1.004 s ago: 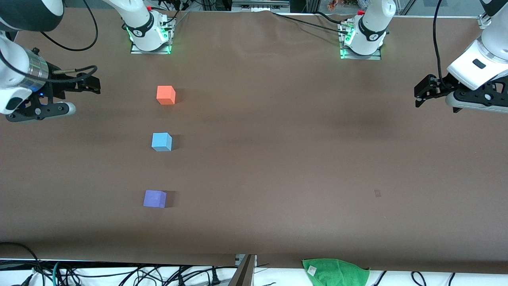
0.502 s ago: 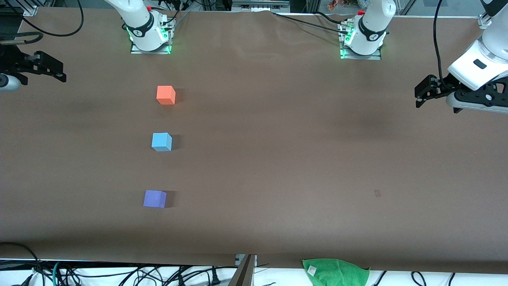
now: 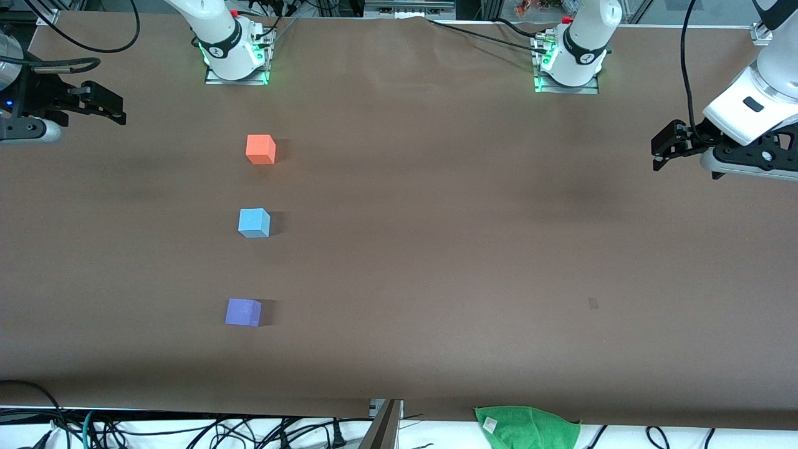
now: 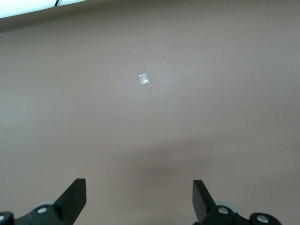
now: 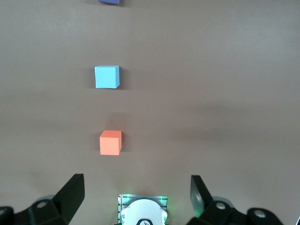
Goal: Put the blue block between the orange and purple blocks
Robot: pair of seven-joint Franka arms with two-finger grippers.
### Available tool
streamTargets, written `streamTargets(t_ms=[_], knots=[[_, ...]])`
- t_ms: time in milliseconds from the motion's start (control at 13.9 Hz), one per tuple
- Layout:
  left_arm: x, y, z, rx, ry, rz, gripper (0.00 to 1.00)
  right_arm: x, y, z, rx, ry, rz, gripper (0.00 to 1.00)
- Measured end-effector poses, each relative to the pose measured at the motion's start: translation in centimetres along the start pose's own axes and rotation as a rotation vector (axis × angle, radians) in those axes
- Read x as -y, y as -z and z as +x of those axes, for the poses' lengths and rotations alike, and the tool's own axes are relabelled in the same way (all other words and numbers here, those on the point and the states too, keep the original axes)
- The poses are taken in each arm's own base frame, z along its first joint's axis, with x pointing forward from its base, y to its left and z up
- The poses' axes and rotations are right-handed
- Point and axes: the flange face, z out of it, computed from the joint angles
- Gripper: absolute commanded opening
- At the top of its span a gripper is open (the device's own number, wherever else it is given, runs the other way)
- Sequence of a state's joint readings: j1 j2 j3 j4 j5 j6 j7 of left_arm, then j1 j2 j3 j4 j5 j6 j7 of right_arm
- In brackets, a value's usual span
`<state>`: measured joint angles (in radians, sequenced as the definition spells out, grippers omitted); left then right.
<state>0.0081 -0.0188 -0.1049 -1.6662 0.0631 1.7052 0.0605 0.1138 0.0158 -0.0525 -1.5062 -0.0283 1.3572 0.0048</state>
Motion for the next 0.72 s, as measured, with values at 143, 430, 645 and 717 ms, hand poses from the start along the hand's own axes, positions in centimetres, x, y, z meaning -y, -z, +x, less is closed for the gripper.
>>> streamTargets(t_ms=[143, 430, 645, 717], knots=[[0.01, 0.01, 0.00, 0.000, 0.000, 0.000, 1.00, -0.40, -0.16, 0.16, 0.000, -0.007, 0.001, 1.00], [0.16, -0.02, -0.03, 0.002, 0.003, 0.000, 1.00, 0.22, -0.51, 0.61, 0.000, 0.004, -0.001, 1.00], [0.48, -0.21, -0.26, 0.022, 0.009, -0.001, 1.00, 0.09, -0.68, 0.75, 0.003, 0.001, -0.002, 1.00], [0.59, -0.22, -0.27, 0.022, 0.011, -0.001, 1.00, 0.03, -0.67, 0.75, 0.002, 0.000, -0.002, 1.00]])
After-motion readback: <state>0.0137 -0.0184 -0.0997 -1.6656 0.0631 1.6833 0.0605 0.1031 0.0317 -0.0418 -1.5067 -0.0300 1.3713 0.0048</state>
